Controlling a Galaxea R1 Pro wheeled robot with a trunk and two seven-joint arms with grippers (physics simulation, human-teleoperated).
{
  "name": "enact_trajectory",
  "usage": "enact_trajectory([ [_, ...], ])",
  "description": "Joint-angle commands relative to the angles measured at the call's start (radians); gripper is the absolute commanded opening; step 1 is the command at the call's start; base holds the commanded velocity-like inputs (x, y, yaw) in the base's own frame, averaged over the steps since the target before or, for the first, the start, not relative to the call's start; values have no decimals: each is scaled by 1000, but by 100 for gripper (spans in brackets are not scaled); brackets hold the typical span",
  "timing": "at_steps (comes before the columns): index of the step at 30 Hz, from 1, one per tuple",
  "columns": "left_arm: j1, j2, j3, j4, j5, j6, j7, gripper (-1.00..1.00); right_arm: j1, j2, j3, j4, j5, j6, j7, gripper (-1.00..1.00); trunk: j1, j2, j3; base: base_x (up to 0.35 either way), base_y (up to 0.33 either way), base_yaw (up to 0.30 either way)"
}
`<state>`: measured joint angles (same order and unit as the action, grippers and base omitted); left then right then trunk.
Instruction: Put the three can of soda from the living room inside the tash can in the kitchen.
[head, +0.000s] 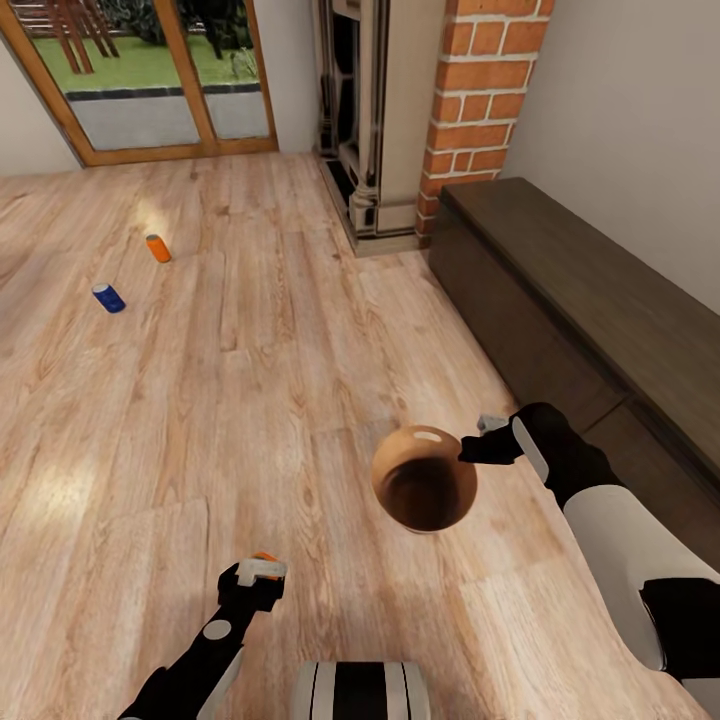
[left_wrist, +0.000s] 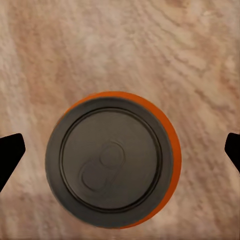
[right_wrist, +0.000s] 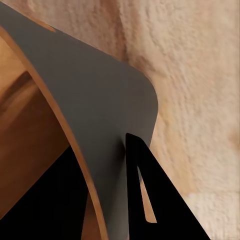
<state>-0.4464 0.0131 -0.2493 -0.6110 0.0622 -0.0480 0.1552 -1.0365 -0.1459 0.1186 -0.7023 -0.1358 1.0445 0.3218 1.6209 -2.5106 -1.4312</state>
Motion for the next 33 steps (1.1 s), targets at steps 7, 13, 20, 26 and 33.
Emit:
enact_trajectory([
  [7,0,1,-1,-2,-1,-3,1,100,0,0,0,0,-23,3,3,-100,0,0,-4,0,0,0],
  [13,0,1,-1,-3,-1,-4,1,100,0,0,5,0,-23,3,3,-100,0,0,-4,0,0,0],
  [20,0,1,-1,-3,-1,0,0,100,0,0,10,0,-23,3,3,-100,3,-2,-27,0,0,0],
  [26,0,1,0,-4,-1,-2,1,100,0,0,12,0,-23,3,3,-100,3,-2,-27,0,0,0],
  [33,0,2,-5,-18,-1,-1,0,-100,0,0,13,0,-23,3,3,-100,3,-2,-27,0,0,0],
])
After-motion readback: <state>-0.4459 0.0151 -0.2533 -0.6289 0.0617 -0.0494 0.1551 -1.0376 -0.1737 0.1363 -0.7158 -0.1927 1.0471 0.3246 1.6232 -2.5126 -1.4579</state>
